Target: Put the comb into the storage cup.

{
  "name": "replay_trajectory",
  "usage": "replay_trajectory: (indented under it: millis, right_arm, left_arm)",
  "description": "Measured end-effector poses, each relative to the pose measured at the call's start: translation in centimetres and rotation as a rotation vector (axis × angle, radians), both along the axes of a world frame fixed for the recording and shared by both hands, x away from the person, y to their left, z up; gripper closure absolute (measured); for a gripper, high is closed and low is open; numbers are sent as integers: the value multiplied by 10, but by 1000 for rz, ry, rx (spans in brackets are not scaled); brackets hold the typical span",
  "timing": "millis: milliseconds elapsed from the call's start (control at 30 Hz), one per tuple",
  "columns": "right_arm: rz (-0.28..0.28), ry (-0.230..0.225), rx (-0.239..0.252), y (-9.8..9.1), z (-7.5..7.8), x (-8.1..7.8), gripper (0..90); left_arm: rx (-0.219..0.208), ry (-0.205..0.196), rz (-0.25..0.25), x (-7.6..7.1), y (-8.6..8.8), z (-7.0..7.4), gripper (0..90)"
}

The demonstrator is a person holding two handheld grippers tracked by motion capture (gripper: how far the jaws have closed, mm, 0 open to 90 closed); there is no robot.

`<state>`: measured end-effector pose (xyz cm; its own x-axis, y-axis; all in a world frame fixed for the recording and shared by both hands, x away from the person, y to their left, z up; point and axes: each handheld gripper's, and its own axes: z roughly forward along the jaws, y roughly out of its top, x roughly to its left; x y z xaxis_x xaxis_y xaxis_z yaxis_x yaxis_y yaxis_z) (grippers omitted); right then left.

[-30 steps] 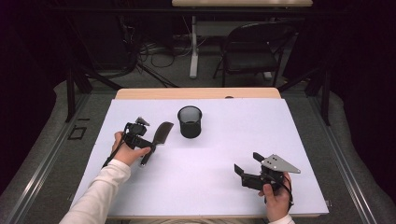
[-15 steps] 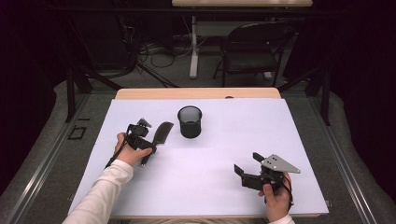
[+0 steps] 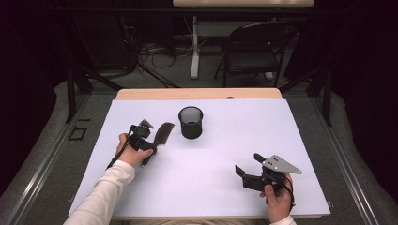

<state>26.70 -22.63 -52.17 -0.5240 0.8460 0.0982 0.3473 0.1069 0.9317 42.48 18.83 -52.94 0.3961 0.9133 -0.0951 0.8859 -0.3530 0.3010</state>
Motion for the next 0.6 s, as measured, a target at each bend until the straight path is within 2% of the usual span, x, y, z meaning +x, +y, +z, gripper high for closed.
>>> replay_trajectory:
  millis: [600]
  right_arm:
    - [3,11,-9,0,0,0,146]
  left_arm:
    - [27,15,-15,-3,-2,1,656]
